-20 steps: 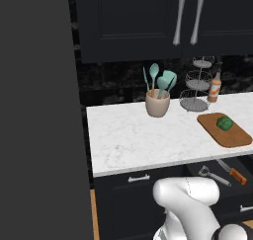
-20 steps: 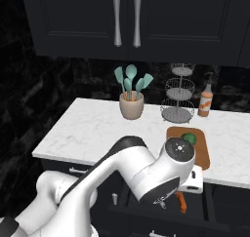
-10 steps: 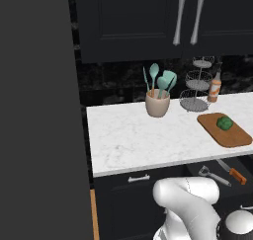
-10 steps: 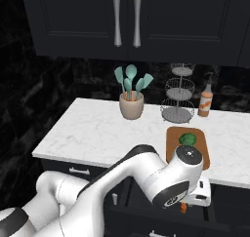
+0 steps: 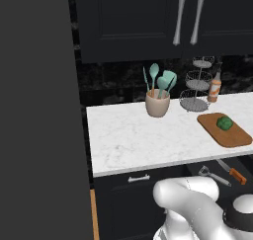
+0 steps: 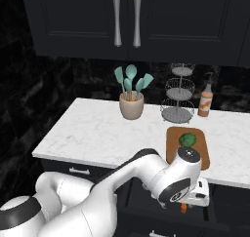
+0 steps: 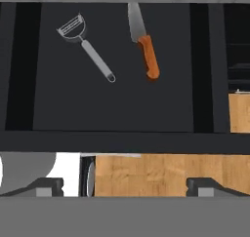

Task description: Place the appropriate cutting tool for cutting the broccoli skin on the cutting board.

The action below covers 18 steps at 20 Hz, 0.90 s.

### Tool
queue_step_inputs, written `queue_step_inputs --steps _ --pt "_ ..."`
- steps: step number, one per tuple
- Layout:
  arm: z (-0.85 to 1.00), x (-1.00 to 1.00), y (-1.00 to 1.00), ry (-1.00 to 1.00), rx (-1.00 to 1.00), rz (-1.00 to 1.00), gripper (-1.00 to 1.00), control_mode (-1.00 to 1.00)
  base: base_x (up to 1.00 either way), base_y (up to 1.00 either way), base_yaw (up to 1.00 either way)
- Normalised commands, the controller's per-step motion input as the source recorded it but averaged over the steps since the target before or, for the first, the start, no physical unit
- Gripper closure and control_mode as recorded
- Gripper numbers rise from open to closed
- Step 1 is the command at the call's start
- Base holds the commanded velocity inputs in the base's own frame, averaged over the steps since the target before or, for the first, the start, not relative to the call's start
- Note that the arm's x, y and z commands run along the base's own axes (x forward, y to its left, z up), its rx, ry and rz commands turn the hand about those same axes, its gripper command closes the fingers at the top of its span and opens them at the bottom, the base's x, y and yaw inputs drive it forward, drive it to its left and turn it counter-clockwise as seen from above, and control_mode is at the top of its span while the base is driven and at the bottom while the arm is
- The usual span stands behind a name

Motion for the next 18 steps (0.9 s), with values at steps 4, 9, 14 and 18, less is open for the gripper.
queue_step_inputs --steps 4,9,14,18 --pt "-0.52 0.38 -0.09 0.03 0.01 -0.02 -1.0 -1.0 0.0 0.0 0.0" --pt "-0.52 0.13 -0.15 0.0 0.05 0.0 -1.0 -1.0 0.0 0.0 0.0" --pt "-0.5 0.05 -0.13 0.0 0.06 0.0 -1.0 -1.0 0.0 0.0 0.0" --pt "-0.33 0.02 -0.01 0.02 0.03 0.0 -1.0 -1.0 0.0 0.0 0.0"
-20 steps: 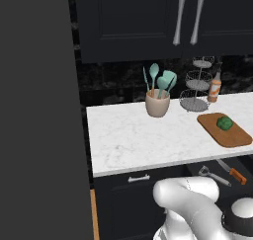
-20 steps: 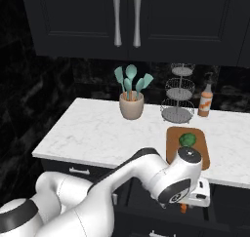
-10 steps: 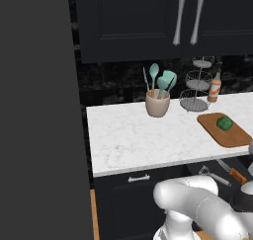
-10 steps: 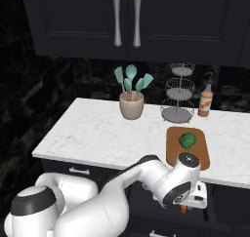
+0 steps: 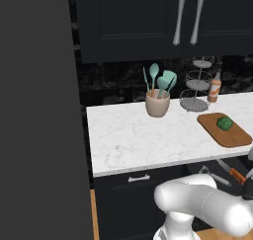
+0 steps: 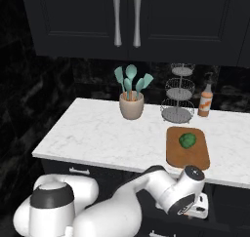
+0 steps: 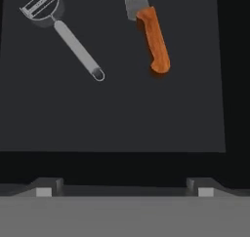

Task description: Place the appropriate cutting tool for cutting the broccoli skin on the cutting board.

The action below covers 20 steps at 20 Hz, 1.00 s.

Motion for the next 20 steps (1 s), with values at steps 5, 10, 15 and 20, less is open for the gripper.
queue_step_inputs --steps 5,10,15,20 --pt "-0.05 -0.16 0.0 0.12 0.0 0.0 -1.0 -1.0 0.0 0.0 0.0" --pt "0.0 -0.33 0.11 0.16 0.0 0.0 -1.0 -1.0 0.0 0.0 0.0" --pt "-0.17 -0.5 0.0 0.12 0.0 0.0 -1.0 -1.0 0.0 0.0 0.0" --pt "0.48 -0.22 0.0 -0.01 0.0 0.0 -1.0 -1.0 0.0 0.0 0.0"
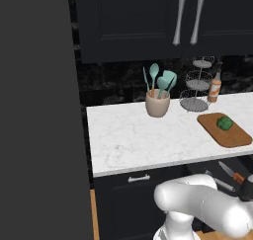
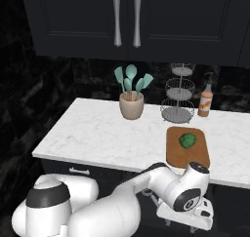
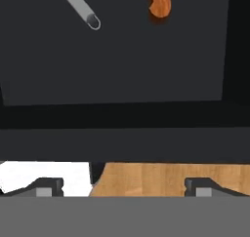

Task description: Place the appropriate cutting tool for cutting the broccoli skin on the cutting board.

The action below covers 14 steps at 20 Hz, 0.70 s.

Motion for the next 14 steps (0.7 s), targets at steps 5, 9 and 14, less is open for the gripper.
queue_step_inputs --steps 5,9,14 --pt "1.0 0.09 0.01 -0.01 0.0 0.0 -1.0 -1.0 0.0 0.0 0.0" --pt "0.49 0.8 0.0 -0.01 0.0 0.05 -1.0 -1.0 0.0 0.0 0.0" --pt "-0.07 0.66 -0.09 -0.04 0.01 0.06 -1.0 -1.0 0.0 0.0 0.0"
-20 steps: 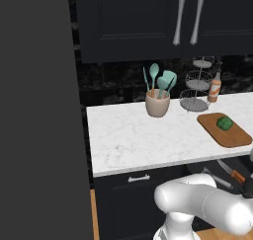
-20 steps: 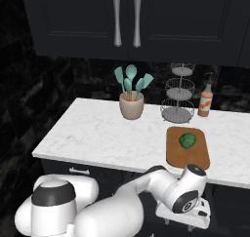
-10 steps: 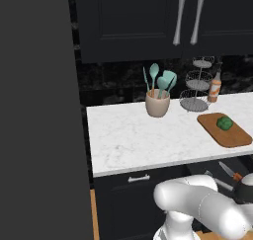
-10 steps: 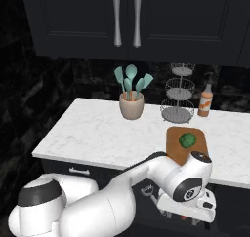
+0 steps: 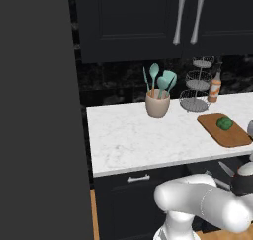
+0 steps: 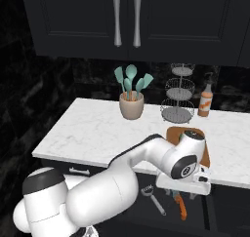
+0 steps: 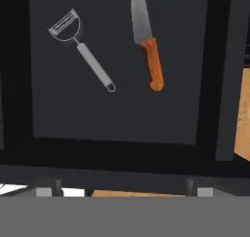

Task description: Place the appropriate cutting tool for cutting the broccoli skin on the cutting board.

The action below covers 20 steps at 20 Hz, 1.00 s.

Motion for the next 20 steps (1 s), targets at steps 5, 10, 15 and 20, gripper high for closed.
queue_step_inputs --steps 5,10,15,20 --pt "-0.43 0.12 -0.25 0.0 0.02 0.1 -1.0 -1.0 0.0 0.0 0.0" --pt "-0.55 0.08 -0.05 0.0 0.02 0.1 -1.0 -1.0 0.0 0.0 0.0" --pt "-0.52 0.43 0.02 0.0 0.01 0.07 -1.0 -1.0 0.0 0.0 0.0" --pt "-0.52 0.2 -0.04 0.0 0.04 0.11 -1.0 -1.0 0.0 0.0 0.0"
